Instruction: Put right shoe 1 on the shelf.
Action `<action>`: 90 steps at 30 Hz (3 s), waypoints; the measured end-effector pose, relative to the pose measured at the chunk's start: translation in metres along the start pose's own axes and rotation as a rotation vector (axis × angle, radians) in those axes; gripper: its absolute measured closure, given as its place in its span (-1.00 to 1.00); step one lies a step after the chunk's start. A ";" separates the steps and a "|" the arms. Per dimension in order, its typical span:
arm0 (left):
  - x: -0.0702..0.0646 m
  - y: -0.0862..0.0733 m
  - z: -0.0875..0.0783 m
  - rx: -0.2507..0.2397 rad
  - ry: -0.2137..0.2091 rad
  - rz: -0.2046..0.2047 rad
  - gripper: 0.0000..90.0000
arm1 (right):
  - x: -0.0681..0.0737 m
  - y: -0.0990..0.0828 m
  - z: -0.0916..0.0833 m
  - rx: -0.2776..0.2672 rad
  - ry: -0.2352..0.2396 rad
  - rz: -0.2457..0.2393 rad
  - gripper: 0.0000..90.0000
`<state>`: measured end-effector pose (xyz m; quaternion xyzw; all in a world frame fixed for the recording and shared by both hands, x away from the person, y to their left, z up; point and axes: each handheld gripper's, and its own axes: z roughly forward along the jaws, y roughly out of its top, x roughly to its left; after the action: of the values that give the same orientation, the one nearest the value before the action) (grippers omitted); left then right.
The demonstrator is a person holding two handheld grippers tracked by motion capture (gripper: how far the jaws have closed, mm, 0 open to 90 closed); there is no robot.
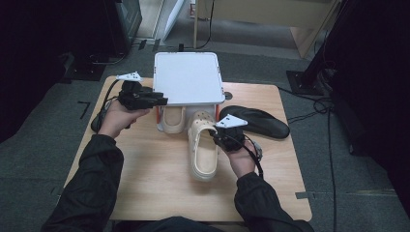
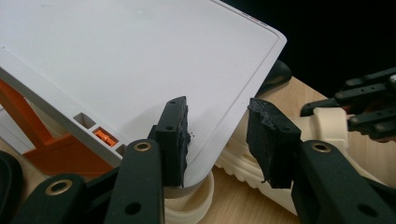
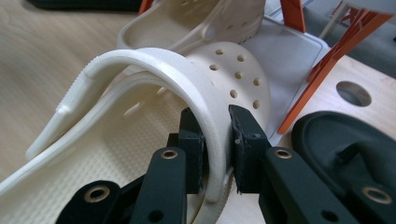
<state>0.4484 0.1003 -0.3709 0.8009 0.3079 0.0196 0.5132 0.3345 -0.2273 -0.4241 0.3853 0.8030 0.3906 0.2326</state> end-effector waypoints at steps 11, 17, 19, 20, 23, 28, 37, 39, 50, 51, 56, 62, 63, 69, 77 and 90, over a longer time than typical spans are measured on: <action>0.000 0.000 0.000 0.000 0.006 0.001 0.33 | -0.014 0.018 0.030 0.021 -0.062 -0.028 0.71; -0.001 0.000 0.000 0.004 0.007 0.003 0.34 | -0.014 0.020 0.043 0.028 -0.055 -0.012 0.69; -0.001 0.000 0.000 0.004 0.010 0.005 0.34 | -0.012 0.019 0.047 0.027 -0.050 -0.017 0.65; -0.001 0.000 0.000 0.004 0.008 0.004 0.34 | -0.011 0.019 0.047 0.033 -0.051 -0.017 0.64; -0.001 0.000 0.000 0.006 0.010 0.008 0.34 | -0.010 0.017 0.048 0.029 -0.047 -0.016 0.62; -0.001 0.000 0.000 0.006 0.011 0.006 0.34 | -0.014 0.014 0.047 0.034 -0.007 0.021 0.49; -0.001 0.000 0.000 0.005 0.012 0.007 0.34 | -0.010 0.011 0.029 0.031 0.014 0.016 0.24; -0.001 0.001 0.000 0.006 0.011 0.006 0.34 | -0.009 0.009 0.022 0.029 0.022 0.010 0.26; -0.001 0.001 0.000 0.007 0.015 0.006 0.34 | 0.005 -0.014 -0.010 0.040 0.102 0.052 0.41; -0.002 0.001 0.000 0.007 0.016 0.007 0.33 | 0.007 -0.017 -0.011 0.040 0.114 0.058 0.43; -0.002 0.001 0.000 0.006 0.019 0.006 0.34 | 0.019 -0.032 -0.020 0.056 0.167 0.086 0.54; -0.003 0.001 0.000 0.012 0.022 0.010 0.34 | 0.040 -0.045 -0.027 0.077 0.207 0.072 0.58; -0.003 0.001 0.000 0.012 0.022 0.010 0.35 | 0.044 -0.048 -0.027 0.077 0.213 0.065 0.58; -0.003 0.002 0.001 0.016 0.020 0.008 0.37 | 0.061 -0.069 -0.023 0.128 0.254 0.069 0.64; -0.004 0.002 0.001 0.015 0.022 0.006 0.38 | 0.073 -0.079 -0.004 0.185 0.283 0.076 0.62; -0.003 0.001 0.001 0.013 0.017 0.006 0.38 | 0.057 -0.075 0.002 0.165 0.222 0.123 0.59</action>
<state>0.4469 0.0977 -0.3693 0.8049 0.3102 0.0259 0.5052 0.2690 -0.2108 -0.4895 0.4061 0.8280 0.3770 0.0855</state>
